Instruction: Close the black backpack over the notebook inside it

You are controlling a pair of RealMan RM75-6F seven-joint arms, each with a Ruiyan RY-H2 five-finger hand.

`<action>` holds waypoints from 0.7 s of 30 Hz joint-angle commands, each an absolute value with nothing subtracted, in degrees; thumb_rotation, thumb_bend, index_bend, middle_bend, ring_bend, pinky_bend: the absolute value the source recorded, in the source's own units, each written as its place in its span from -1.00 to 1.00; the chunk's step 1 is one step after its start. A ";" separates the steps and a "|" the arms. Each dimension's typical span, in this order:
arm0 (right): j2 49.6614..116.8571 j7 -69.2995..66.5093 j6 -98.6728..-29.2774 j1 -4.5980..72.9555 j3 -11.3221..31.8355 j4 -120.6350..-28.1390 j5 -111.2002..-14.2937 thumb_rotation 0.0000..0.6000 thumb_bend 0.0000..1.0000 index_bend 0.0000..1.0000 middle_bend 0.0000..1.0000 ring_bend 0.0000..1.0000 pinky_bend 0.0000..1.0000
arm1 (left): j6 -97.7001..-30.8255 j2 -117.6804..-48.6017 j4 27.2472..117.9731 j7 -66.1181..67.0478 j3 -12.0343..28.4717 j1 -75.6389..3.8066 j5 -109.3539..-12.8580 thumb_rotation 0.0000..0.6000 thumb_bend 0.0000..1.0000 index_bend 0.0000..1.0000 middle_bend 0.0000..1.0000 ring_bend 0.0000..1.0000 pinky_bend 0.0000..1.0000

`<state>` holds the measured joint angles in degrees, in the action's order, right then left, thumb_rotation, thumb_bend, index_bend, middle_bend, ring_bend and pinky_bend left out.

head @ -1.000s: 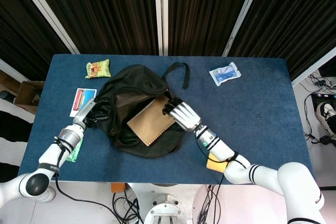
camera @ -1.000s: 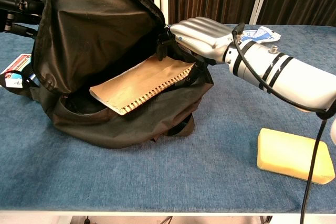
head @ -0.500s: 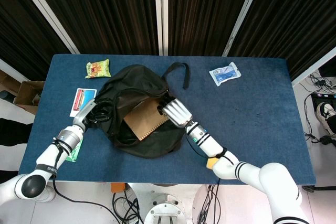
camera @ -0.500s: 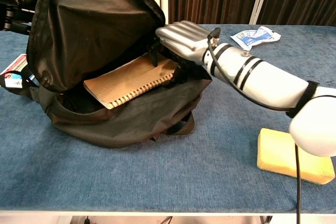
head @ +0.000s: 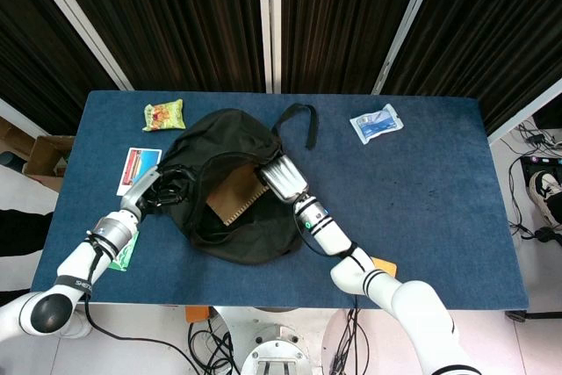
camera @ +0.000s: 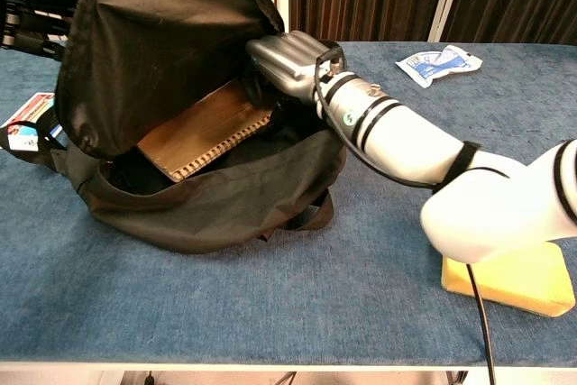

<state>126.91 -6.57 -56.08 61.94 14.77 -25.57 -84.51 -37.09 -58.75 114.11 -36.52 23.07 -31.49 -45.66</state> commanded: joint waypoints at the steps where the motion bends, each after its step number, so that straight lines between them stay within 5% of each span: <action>1: 127.61 -8.76 -57.09 62.40 13.88 -24.37 -85.15 1.00 -1.00 0.41 0.05 -0.29 0.03 | -37.30 -58.73 113.76 -36.56 22.90 -31.42 -45.48 1.00 0.06 -0.03 -0.37 -0.54 -0.06; 10: 116.02 -4.77 -70.94 53.97 6.40 -39.47 -91.69 1.00 -1.00 0.31 -0.08 -0.29 -0.09 | -38.78 -60.00 111.23 -34.76 21.60 -31.99 -44.69 1.00 0.07 -0.03 -0.37 -0.54 -0.06; 21: 83.89 15.87 -80.74 36.37 -4.95 -82.46 -93.37 1.00 -1.00 0.21 -0.11 -0.30 -0.10 | -43.29 -60.93 109.58 -27.65 18.61 -32.26 -47.34 1.00 0.06 -0.03 -0.37 -0.54 -0.07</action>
<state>97.07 6.84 -75.07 45.13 1.09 -68.20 -92.22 -41.74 -60.74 109.90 -29.47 19.60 -32.35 -46.30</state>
